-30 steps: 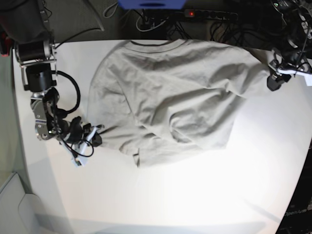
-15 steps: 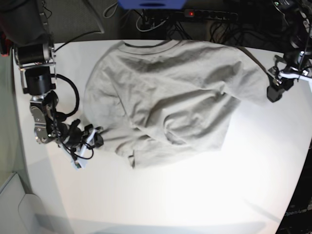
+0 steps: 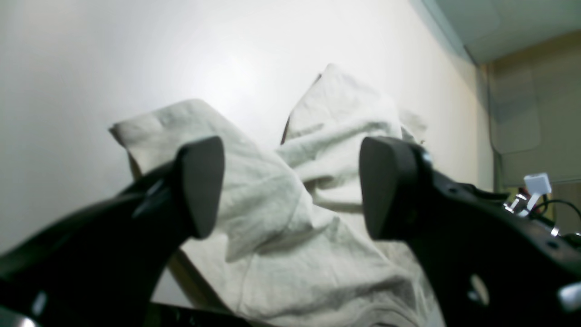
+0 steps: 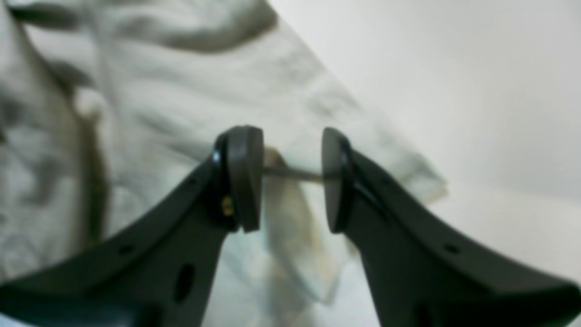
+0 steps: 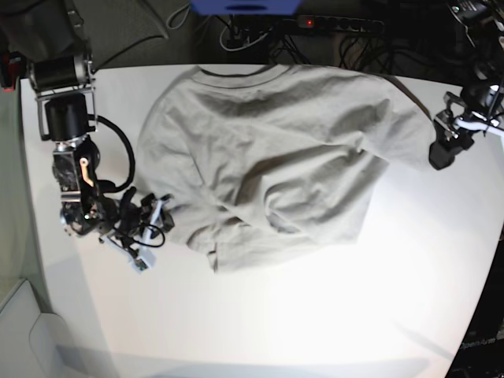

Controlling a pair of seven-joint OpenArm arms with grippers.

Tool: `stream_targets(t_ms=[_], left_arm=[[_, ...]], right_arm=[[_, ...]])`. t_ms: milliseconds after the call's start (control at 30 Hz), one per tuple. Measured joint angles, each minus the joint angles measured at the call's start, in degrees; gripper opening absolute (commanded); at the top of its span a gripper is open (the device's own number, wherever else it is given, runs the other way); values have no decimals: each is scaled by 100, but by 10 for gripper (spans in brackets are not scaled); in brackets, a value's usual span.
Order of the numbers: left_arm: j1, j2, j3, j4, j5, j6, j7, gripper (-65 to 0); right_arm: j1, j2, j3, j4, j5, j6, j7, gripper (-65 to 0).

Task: Layout the t-shirt on the table in an organized manner, then fold the t-shirt properly
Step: 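Drag the hem outward with the right gripper, away from the left gripper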

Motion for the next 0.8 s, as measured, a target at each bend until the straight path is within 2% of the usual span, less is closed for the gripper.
stream_targets(t_ms=[100, 267, 433, 533, 633, 800], left_arm=[[2, 28, -2, 0, 0, 0, -7, -195], [0, 20, -17, 2, -4, 0, 0, -195], [0, 9, -20, 24, -98, -2, 2, -195], [4, 9, -22, 26, -267, -4, 17, -191], [2, 4, -22, 26, -308, -4, 42, -137], [0, 7, -22, 26, -328, -4, 42, -66]], right_arm=[[-173, -61, -7, 496, 42, -2, -94, -417], [-640, -22, -4, 1235, -11, 4, -553, -417], [-1156, -26, -2, 2048, 0, 0, -623, -417], [-1453, -70, 245, 2365, 33, 4, -870, -417], [-1622, -59, 730, 2594, -13, 7, -1150, -418], [-1818, -251, 1351, 2627, -7, 2, -1403, -417]])
